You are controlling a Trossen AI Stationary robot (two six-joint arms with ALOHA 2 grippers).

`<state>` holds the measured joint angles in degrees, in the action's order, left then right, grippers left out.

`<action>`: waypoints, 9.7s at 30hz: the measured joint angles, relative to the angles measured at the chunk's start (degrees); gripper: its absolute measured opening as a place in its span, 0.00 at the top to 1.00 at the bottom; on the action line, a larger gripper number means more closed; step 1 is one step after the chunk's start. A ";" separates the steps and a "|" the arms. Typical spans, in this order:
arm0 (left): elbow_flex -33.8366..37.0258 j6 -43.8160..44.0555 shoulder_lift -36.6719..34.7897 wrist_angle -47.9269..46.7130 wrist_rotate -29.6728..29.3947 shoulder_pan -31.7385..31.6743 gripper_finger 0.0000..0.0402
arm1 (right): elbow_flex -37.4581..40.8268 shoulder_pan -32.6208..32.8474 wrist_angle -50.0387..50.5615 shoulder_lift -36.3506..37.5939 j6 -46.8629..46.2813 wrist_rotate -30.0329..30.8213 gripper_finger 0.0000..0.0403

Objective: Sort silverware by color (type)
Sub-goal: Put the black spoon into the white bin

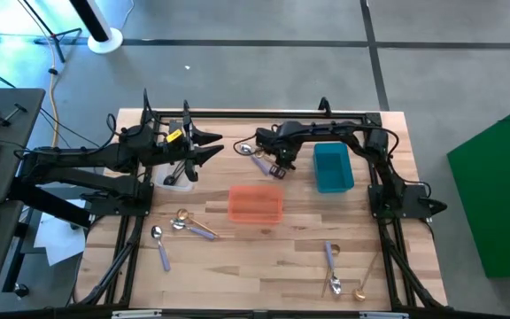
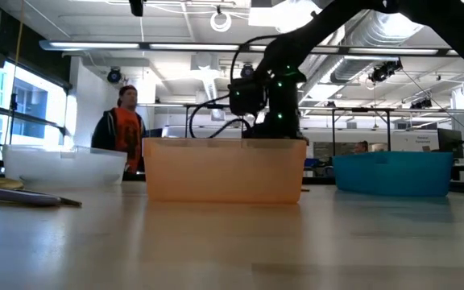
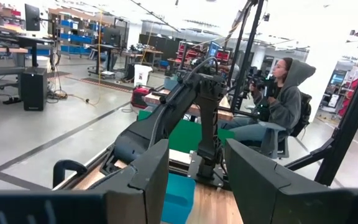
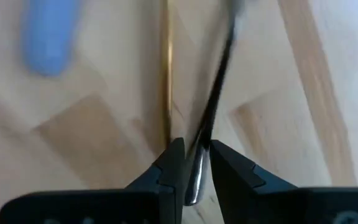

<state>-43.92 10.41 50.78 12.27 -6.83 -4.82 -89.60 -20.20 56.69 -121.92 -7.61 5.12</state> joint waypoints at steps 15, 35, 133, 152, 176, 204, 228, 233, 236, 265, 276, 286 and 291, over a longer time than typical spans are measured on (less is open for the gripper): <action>0.00 0.00 0.00 -0.02 0.01 -0.01 0.64 | -3.55 -1.91 0.99 3.39 6.57 -5.65 0.85; 0.00 -0.04 0.00 0.04 0.01 -0.01 0.64 | 5.13 -5.34 -11.98 10.45 -6.92 -9.33 0.84; 0.00 -0.09 0.00 0.00 0.26 -0.01 0.64 | 16.12 -4.51 -15.96 22.32 -8.35 -4.65 1.00; 0.00 -3.06 0.00 -0.07 0.24 -0.02 0.64 | 43.44 10.95 -64.85 51.30 -15.13 -8.52 1.00; 0.00 -2.11 0.22 -0.37 2.12 0.00 0.64 | 33.99 17.46 -67.67 51.22 -2.39 -2.09 1.00; -2.25 1.53 16.97 10.79 11.32 -0.02 0.64 | 33.88 17.46 -92.11 42.28 -4.21 -5.27 1.00; -6.71 1.48 25.29 14.56 12.26 -0.05 0.96 | 33.86 17.22 -92.72 40.79 -4.32 -5.97 1.00; -6.73 0.73 25.27 14.47 12.07 -0.15 0.95 | 33.86 17.20 -92.64 40.79 -4.27 -6.05 1.00; -6.71 -0.01 25.22 13.69 12.07 -0.15 0.97 | 33.88 17.20 -92.31 40.79 -4.28 -6.03 0.99; 6.74 -4.63 -8.79 -2.19 3.10 -1.14 0.97 | 33.95 14.97 -63.98 60.45 -2.39 0.73 0.54; 7.67 -4.59 -11.72 -3.61 3.10 -0.96 0.97 | 33.95 14.99 -63.64 59.22 -0.40 -1.55 0.54; 7.67 -5.05 -11.43 -3.59 3.14 -0.96 0.97 | 33.95 15.50 -64.62 59.33 6.65 -2.84 0.54; 7.67 -6.09 -11.43 -3.61 3.15 -0.96 0.97 | 33.95 16.43 -63.98 59.33 9.13 -7.81 0.54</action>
<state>-36.25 4.33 39.35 8.67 -3.68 -5.78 -55.66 -3.77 -7.28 -62.59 1.52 -2.70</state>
